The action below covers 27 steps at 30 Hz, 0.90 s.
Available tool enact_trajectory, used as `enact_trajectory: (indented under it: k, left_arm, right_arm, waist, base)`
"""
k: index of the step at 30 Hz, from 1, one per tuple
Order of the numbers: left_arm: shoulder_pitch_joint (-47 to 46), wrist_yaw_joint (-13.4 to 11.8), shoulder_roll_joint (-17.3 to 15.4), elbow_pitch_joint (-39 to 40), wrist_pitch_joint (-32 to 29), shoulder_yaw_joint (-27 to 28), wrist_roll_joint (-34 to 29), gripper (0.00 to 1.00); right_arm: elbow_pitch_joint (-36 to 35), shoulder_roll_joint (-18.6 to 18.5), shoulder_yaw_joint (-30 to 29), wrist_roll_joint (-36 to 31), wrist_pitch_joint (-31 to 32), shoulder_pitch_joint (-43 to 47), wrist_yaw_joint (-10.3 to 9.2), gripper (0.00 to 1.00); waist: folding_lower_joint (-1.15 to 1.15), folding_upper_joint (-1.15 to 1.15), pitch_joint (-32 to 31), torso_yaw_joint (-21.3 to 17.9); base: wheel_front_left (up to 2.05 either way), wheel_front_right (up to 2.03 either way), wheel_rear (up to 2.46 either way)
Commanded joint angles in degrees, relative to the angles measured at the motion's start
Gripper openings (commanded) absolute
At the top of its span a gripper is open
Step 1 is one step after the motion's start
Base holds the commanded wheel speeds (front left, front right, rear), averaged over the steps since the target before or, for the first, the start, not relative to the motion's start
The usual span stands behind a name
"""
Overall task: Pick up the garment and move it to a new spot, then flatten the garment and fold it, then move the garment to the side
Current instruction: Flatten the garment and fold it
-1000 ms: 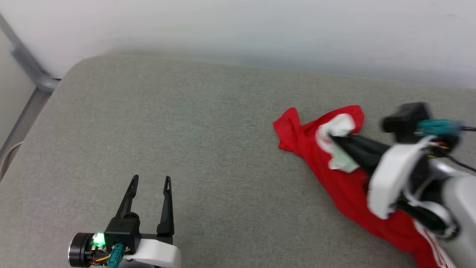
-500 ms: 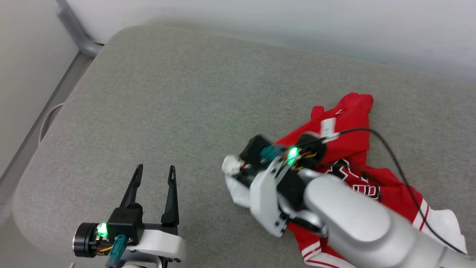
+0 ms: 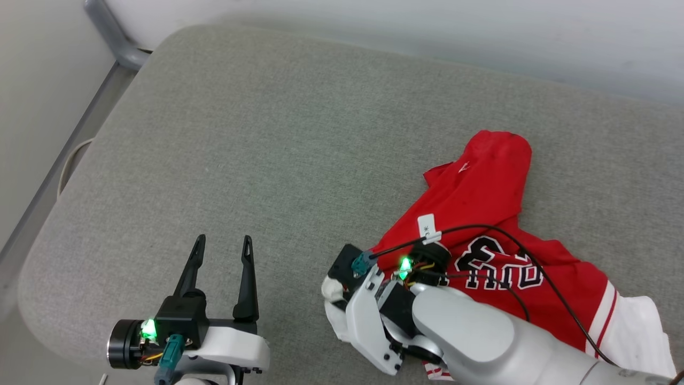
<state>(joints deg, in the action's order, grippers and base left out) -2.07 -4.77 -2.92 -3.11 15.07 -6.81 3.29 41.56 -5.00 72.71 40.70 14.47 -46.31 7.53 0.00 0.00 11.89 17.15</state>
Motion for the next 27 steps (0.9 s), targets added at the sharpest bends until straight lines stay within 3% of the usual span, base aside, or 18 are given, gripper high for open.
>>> enact_trajectory:
  k: [1,7,12,16,21,27]
  left_arm:
    - [0.0,0.0,0.1,-0.1,0.2,0.3,-0.3,1.0]
    - [1.6,0.4,0.1,-0.2,0.2,1.4,-1.0,1.0]
    - [3.6,0.7,-0.2,0.0,0.2,2.5,-1.7,1.0]
    - [5.0,0.9,-0.4,0.1,0.2,3.0,-2.0,1.0]
    - [6.9,0.9,-0.5,0.6,0.1,3.7,-2.2,1.0]
    - [8.4,1.1,-0.5,0.7,0.1,4.4,-2.2,1.0]
  right_arm:
    - [-0.3,0.3,0.1,0.4,-2.7,-2.1,-0.08,1.0]
    - [-4.0,-2.5,-1.3,3.0,-11.1,-3.4,-0.08,1.0]
    - [-8.9,-8.6,-5.3,3.1,-17.0,-3.0,-0.07,1.0]
    - [-11.0,-14.7,-11.9,0.8,-20.2,-0.6,-0.07,1.0]
    - [-14.4,-22.1,-20.8,-2.5,-18.9,3.8,-0.07,1.0]
    - [-20.6,-31.1,-29.5,-4.7,-10.4,10.8,-0.07,1.0]
  waist:
    - [0.0,0.0,-0.9,-1.0]
    - [0.0,0.0,-3.5,-3.3]
    - [0.0,0.0,-6.1,-5.8]
    - [0.0,0.0,-7.8,-7.4]
    - [0.0,0.0,-9.3,-9.1]
    - [0.0,0.0,-10.4,-10.7]
  base:
    - [0.0,0.0,0.0]
    - [0.0,0.0,0.0]
    - [0.0,0.0,0.0]
    - [0.0,0.0,0.0]
    - [0.0,0.0,0.0]
    - [0.0,0.0,0.0]
